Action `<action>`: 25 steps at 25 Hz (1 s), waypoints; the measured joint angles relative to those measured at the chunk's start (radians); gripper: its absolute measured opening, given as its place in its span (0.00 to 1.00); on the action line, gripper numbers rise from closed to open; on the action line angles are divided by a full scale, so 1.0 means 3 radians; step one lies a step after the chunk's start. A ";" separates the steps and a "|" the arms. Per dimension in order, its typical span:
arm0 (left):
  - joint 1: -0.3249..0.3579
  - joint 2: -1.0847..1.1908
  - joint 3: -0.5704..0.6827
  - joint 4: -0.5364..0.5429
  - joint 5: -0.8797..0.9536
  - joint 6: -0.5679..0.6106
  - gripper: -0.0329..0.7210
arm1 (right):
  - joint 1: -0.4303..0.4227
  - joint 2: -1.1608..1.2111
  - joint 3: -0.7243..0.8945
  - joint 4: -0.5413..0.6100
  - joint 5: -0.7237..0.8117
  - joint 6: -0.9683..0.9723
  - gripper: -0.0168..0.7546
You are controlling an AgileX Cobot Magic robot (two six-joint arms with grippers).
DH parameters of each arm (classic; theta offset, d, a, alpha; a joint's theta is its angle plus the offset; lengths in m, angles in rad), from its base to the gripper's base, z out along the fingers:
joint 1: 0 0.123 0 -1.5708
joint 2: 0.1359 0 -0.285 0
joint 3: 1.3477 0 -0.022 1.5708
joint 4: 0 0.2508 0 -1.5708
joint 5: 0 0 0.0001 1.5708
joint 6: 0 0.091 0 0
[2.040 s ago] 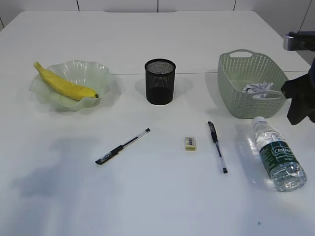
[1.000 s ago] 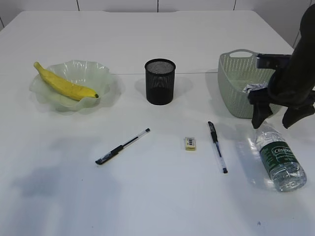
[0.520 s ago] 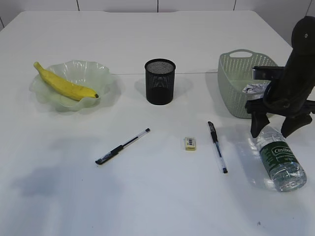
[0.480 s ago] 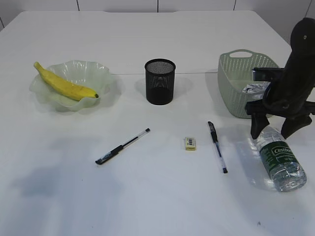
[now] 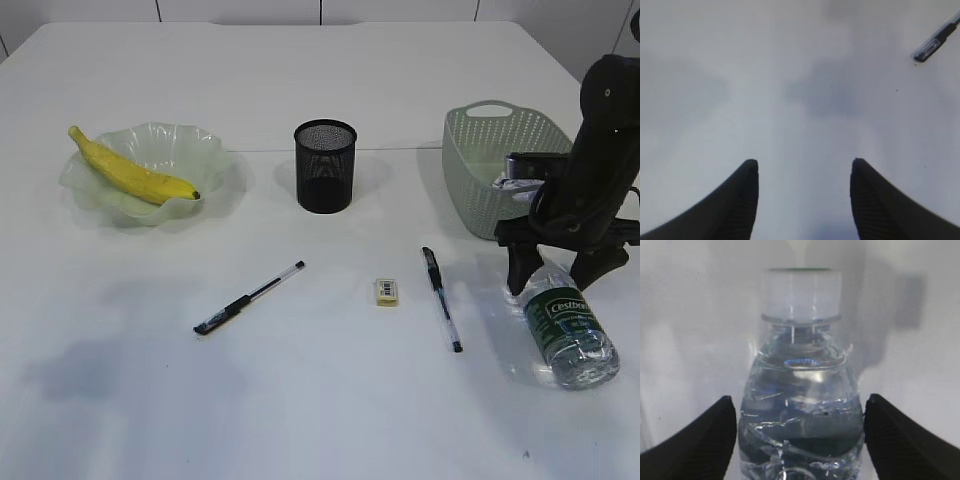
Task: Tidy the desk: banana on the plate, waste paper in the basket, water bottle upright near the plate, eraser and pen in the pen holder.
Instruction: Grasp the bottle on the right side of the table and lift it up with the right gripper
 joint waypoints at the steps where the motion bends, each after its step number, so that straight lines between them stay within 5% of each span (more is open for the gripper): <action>1: 0.0000 0.0000 0.0000 0.0000 0.0000 0.0000 0.58 | 0.0000 0.0007 0.0000 0.0000 0.0000 0.0000 0.79; 11: 0.0000 0.0000 0.0000 0.0000 0.0000 0.0000 0.58 | 0.0000 0.0041 -0.0005 0.0000 -0.0063 0.0000 0.78; 18: 0.0000 0.0000 0.0000 0.0000 0.0000 0.0000 0.58 | 0.0000 0.0041 -0.0005 0.0000 -0.0066 0.0002 0.61; 25: 0.0000 0.0000 0.0000 0.0000 0.0000 0.0000 0.58 | 0.0000 0.0041 -0.0005 0.0000 -0.0053 0.0008 0.58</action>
